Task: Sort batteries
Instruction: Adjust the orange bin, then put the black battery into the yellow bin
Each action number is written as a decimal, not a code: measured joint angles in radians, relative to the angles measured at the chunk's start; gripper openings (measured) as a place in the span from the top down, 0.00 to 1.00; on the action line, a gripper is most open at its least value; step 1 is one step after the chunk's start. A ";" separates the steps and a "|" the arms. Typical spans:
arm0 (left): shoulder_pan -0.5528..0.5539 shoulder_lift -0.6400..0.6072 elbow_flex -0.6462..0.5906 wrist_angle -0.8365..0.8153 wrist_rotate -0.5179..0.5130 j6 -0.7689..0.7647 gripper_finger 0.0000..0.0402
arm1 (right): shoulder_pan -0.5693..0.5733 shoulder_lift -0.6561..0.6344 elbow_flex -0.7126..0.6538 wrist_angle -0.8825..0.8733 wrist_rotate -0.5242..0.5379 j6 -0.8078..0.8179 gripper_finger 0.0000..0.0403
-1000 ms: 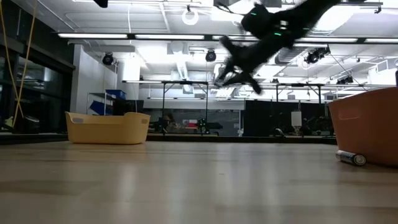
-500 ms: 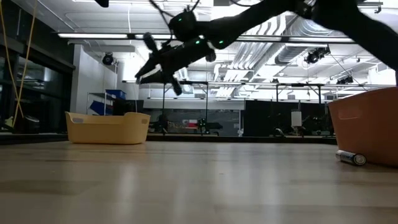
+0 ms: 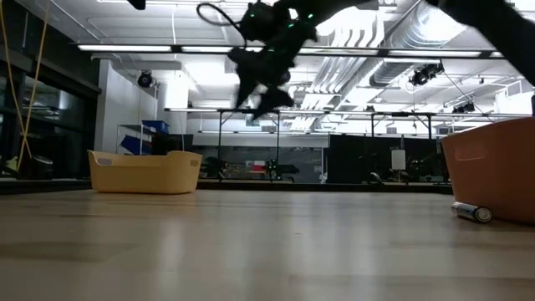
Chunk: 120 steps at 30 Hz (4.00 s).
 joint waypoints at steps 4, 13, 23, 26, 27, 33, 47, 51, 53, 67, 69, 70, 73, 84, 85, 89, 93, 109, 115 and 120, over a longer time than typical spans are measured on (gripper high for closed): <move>0.000 0.000 0.000 0.000 0.013 -0.006 0.38 | 0.077 -0.181 -0.297 -0.137 0.030 0.019 0.41; 0.001 0.000 0.000 0.000 0.047 -0.006 0.38 | 0.342 -0.734 -0.975 0.020 -0.142 0.754 0.41; 0.001 0.000 0.000 -0.001 0.046 0.003 0.38 | 0.598 -0.664 -0.964 0.203 -0.256 0.715 0.44; 0.001 0.000 0.000 0.000 0.046 0.004 0.38 | 0.708 -0.643 -0.907 0.104 -0.299 0.653 0.46; 0.001 0.000 0.000 -0.001 0.046 0.005 0.38 | 0.743 -0.641 -0.902 0.078 -0.307 0.652 0.47; 0.001 0.000 0.000 0.000 0.046 0.006 0.38 | 0.927 -0.573 -0.975 0.037 -0.315 0.782 0.67; 0.001 0.000 0.000 0.000 0.038 0.018 0.38 | 0.861 -0.438 -1.044 -0.080 -0.051 0.819 0.99; 0.001 0.000 0.000 0.000 0.037 0.018 0.38 | 0.767 -0.439 -1.044 -0.137 0.022 0.693 0.99; 0.001 0.000 0.000 0.000 0.034 0.018 0.38 | 0.709 -0.439 -1.044 -0.142 0.049 0.630 1.00; 0.019 0.000 0.000 -0.001 0.030 0.040 0.38 | 0.652 -0.621 -1.043 0.087 -0.015 0.993 0.99; 0.034 0.000 0.000 -0.002 0.046 0.051 0.38 | 0.669 -0.612 -1.042 0.205 0.028 1.121 0.96; 0.042 0.000 0.000 -0.004 0.052 0.066 0.38 | 0.675 -0.598 -1.042 0.248 0.055 1.178 0.94; 0.069 0.001 0.000 -0.038 0.061 0.097 0.38 | 0.677 -0.538 -1.042 0.309 0.096 1.334 0.85; 0.118 0.065 -0.001 -0.214 0.222 0.077 0.38 | 0.638 -0.279 -0.813 0.145 0.071 1.465 0.58; 0.118 0.068 -0.001 -0.214 0.225 0.079 0.38 | 0.635 -0.250 -0.786 0.114 0.062 1.463 0.58; 0.118 0.068 -0.001 -0.213 0.227 0.080 0.38 | 0.625 -0.136 -0.682 0.000 0.033 1.452 0.58; 0.118 0.068 -0.001 -0.213 0.228 0.080 0.38 | 0.609 -0.062 -0.617 -0.079 0.022 1.442 0.59; 0.117 0.068 0.000 -0.150 0.226 0.020 0.38 | 0.363 -0.104 -0.390 0.283 0.311 0.627 0.92; 0.116 0.068 0.000 -0.119 0.301 -0.101 0.38 | 0.147 -0.049 -0.306 0.618 0.270 0.392 0.92; 0.116 0.065 0.000 -0.110 0.398 -0.156 0.38 | 0.064 0.050 -0.224 0.761 0.135 0.347 0.92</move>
